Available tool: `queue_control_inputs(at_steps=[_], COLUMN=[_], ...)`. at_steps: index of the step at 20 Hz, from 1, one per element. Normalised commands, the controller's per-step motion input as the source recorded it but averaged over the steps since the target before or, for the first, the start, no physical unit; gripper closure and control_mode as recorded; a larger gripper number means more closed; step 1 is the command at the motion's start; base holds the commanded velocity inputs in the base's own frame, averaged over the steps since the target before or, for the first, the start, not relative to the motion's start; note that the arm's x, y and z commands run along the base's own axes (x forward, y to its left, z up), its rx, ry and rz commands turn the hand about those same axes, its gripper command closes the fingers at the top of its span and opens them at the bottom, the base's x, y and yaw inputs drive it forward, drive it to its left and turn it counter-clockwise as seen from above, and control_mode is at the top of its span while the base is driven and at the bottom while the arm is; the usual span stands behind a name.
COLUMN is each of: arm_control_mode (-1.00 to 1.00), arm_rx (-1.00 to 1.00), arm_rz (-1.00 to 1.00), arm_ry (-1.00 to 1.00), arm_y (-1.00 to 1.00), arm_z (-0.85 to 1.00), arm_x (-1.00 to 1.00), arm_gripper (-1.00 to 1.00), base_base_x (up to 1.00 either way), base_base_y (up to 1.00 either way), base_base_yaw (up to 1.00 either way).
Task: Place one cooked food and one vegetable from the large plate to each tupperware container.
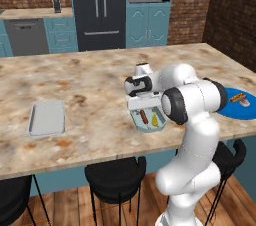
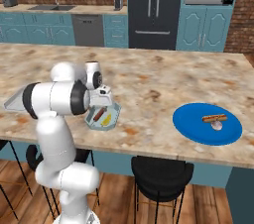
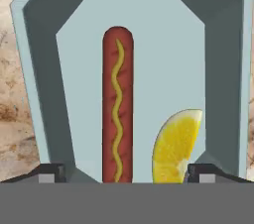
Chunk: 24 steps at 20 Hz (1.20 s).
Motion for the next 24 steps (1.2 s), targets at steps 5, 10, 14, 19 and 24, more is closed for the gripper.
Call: queue_control_inputs(at_steps=[5, 10, 14, 19, 24], arm_control_mode=[-1.00, -1.00, -1.00, -1.00, -1.00], arm_rx=[0.00, 0.02, 0.04, 0.07, 0.00], arm_rz=[0.00, 0.00, 0.00, 0.00, 0.01], arm_ry=[-0.02, -0.11, -0.07, -0.14, 0.00], arm_y=[0.00, -0.12, -0.30, -0.28, 0.01], arm_z=[0.99, 0.96, 0.66, 0.09, 0.00], arm_x=[-0.83, -1.00, -1.00, -0.92, -0.06], arm_gripper=[-1.00, -1.00, -1.00, -1.00, -1.00], base_base_x=[0.00, 0.00, 0.00, 0.00, 0.00], base_base_y=[0.00, 0.00, 0.00, 0.00, 0.00], base_base_yaw=[0.00, 0.00, 0.00, 0.00, 0.00])
